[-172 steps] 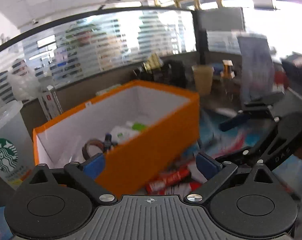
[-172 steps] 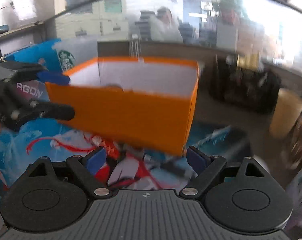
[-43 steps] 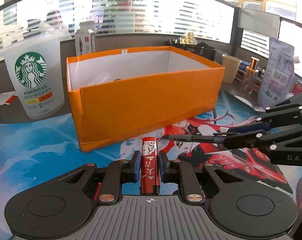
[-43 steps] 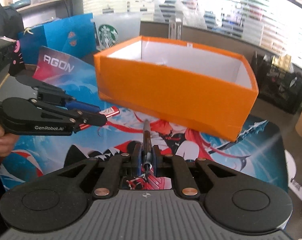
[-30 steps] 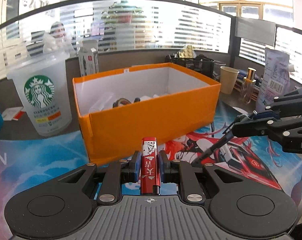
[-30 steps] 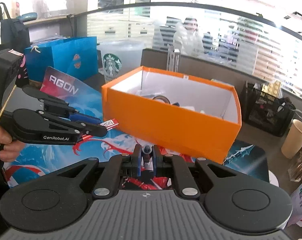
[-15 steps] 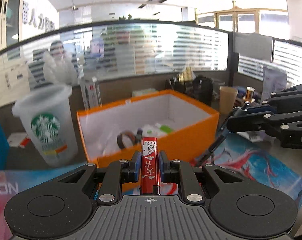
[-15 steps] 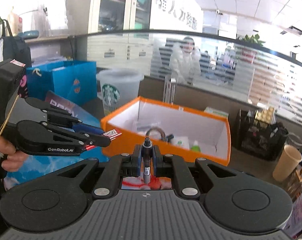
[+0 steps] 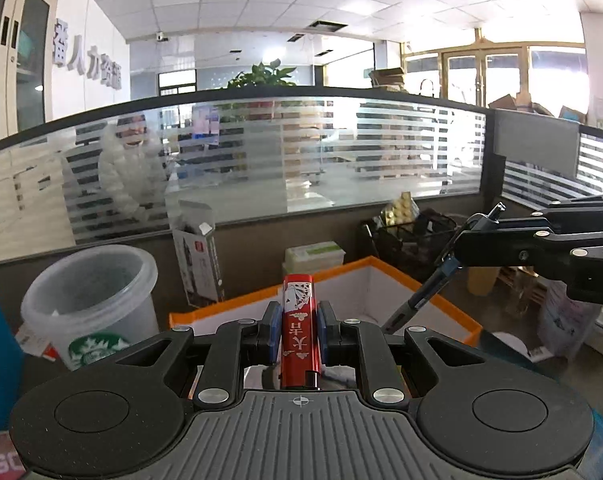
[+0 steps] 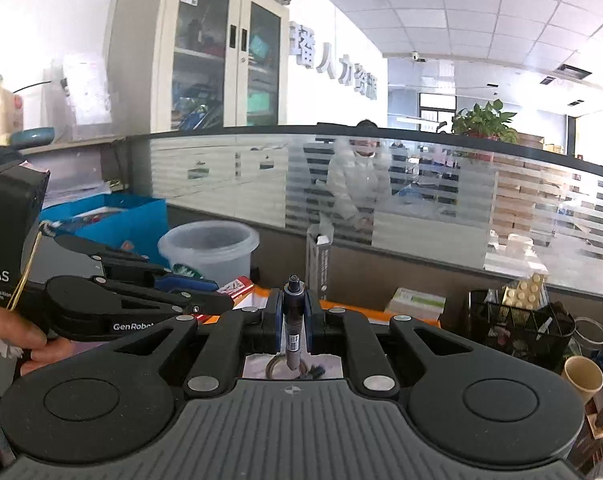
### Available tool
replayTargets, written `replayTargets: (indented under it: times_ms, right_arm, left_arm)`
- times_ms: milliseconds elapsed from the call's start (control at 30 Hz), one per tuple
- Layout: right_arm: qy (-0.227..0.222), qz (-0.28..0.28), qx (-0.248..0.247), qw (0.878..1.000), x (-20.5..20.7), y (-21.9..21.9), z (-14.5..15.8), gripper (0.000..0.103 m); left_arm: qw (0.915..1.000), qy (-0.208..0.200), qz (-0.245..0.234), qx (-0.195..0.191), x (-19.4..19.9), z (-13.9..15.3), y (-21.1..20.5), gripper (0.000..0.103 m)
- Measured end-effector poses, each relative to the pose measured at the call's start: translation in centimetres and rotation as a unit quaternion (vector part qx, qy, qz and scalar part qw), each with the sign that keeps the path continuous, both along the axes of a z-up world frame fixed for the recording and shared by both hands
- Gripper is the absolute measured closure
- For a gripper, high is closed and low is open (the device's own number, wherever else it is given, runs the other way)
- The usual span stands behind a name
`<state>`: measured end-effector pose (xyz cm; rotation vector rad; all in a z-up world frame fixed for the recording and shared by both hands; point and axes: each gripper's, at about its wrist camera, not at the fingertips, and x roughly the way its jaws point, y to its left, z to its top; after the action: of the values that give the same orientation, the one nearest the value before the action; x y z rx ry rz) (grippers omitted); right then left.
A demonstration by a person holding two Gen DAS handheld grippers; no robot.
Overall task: Organize rigid objects
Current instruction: 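Lower the lighter into the box and open the left tool while the right tool releases the pen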
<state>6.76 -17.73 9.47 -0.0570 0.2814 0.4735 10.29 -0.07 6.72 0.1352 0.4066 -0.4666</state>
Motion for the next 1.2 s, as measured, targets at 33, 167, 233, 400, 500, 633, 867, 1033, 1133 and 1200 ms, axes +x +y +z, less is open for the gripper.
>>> replayTargets:
  times_ms: [33, 167, 233, 400, 500, 633, 867, 1033, 1133, 1200]
  right_arm:
    - [0.002, -0.001, 0.006, 1.0, 0.6, -0.1, 0.0, 0.093]
    - [0.015, -0.009, 0.015, 1.0, 3.1, 0.0, -0.9, 0.093]
    - [0.031, -0.012, 0.025, 0.999, 4.7, -0.1, -1.8, 0.093]
    - [0.069, -0.024, 0.053, 0.996, 8.2, -0.7, -4.5, 0.093]
    - [0.094, -0.032, 0.076, 0.992, 10.1, -1.1, -6.1, 0.093]
    - [0.141, -0.038, 0.11, 0.983, 12.1, -1.6, -8.4, 0.093]
    - [0.168, -0.068, 0.113, 0.977, 12.3, -2.8, -10.3, 0.088]
    - [0.127, -0.118, 0.085, 0.981, 11.8, -3.3, -10.2, 0.063]
    - [0.098, -0.143, 0.057, 0.983, 11.3, -3.1, -9.9, 0.054]
    - [0.085, -0.154, 0.047, 0.983, 10.9, -2.9, -9.7, 0.053]
  left_arm:
    - [1.0, 0.003, 0.0, 0.0, 0.7, -0.1, -0.2, 0.087]
    - [0.9995, 0.031, 0.009, 0.003, 3.9, -1.8, -1.0, 0.087]
    - [0.9986, 0.049, 0.018, 0.003, 5.4, -3.0, -1.1, 0.087]
    - [0.9954, 0.089, 0.035, 0.009, 8.2, -5.9, -1.3, 0.087]
    - [0.9933, 0.105, 0.045, 0.013, 9.6, -7.1, -1.3, 0.087]
    - [0.9912, 0.121, 0.052, 0.018, 10.3, -8.1, -1.2, 0.087]
    - [0.992, 0.109, 0.06, 0.022, 10.0, -8.1, -1.3, 0.081]
    - [0.9936, 0.083, 0.077, 0.002, 8.8, -7.6, -0.8, 0.036]
    - [0.9938, 0.067, 0.088, -0.006, 7.9, -7.3, -0.5, 0.026]
    - [0.994, 0.067, 0.085, -0.016, 7.5, -7.0, -0.3, 0.022]
